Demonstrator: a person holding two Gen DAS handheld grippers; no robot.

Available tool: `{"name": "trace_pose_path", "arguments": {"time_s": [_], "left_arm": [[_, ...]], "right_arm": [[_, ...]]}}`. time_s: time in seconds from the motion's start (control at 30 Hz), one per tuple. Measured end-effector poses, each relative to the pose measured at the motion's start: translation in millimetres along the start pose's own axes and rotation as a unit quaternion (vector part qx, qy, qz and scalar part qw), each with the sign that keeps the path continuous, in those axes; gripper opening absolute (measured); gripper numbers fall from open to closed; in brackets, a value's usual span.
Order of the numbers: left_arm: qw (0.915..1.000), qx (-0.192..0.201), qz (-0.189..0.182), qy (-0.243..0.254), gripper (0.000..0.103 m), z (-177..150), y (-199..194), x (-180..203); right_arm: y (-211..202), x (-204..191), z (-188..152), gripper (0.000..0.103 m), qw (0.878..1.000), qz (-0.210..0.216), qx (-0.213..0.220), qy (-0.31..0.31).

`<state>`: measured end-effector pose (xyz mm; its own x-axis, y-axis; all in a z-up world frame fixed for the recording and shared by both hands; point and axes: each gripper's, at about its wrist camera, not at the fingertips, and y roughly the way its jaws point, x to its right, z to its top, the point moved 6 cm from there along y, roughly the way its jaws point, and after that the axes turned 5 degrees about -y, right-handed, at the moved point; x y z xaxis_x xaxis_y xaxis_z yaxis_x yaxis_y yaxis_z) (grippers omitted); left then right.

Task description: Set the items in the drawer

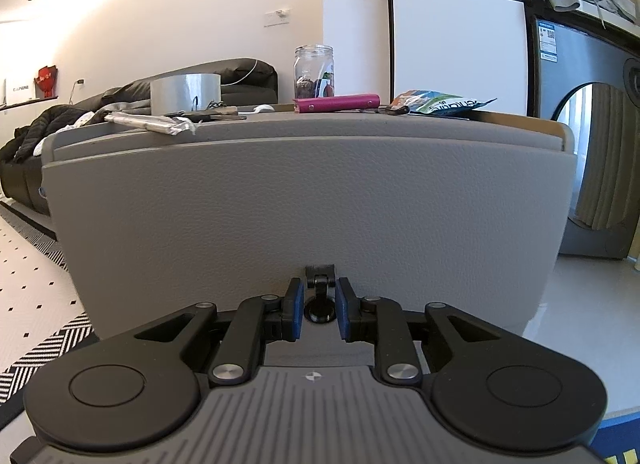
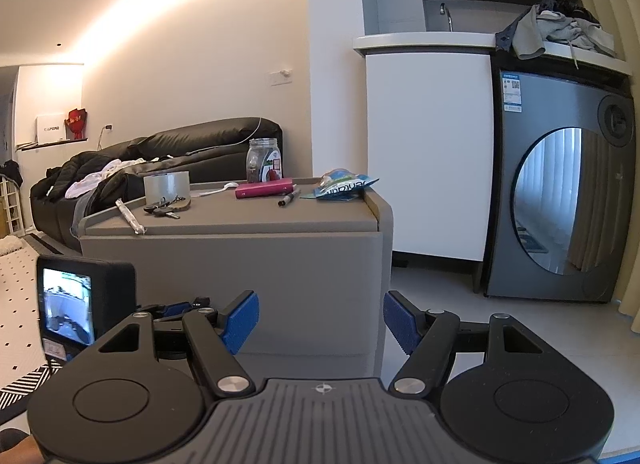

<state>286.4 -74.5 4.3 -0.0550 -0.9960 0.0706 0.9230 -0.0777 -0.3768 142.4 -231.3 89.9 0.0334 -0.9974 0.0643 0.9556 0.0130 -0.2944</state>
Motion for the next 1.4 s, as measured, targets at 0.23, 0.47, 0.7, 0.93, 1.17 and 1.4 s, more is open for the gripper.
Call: {"name": "trace_pose_path", "arguments": {"time_s": [0.23,0.47,0.7,0.93,1.17,1.4], "left_arm": [[0.9999,0.009,0.008,0.002,0.032,9,-24,-6],[0.9993,0.035,0.013,0.001,0.077,29,-61,-12],[0.9974,0.071,0.007,-0.01,0.098,56,-105,-20],[0.9951,0.097,0.016,0.004,0.103,71,-135,-25],[0.9962,0.085,-0.001,-0.017,0.103,70,-156,-36],[0.9953,0.094,-0.013,-0.015,0.103,72,-185,-49]], "right_arm": [[1,-4,-2,0.073,1.0,0.003,-0.003,-0.002],[1,-8,-4,0.072,1.0,0.007,-0.006,-0.003],[-2,-14,-5,0.072,1.0,0.011,-0.006,-0.003],[-5,-16,-4,0.072,1.0,0.008,-0.003,-0.003],[-9,-15,-8,0.072,1.0,-0.003,-0.005,-0.005],[-14,-23,-5,0.072,1.0,-0.009,0.003,-0.018]]}}
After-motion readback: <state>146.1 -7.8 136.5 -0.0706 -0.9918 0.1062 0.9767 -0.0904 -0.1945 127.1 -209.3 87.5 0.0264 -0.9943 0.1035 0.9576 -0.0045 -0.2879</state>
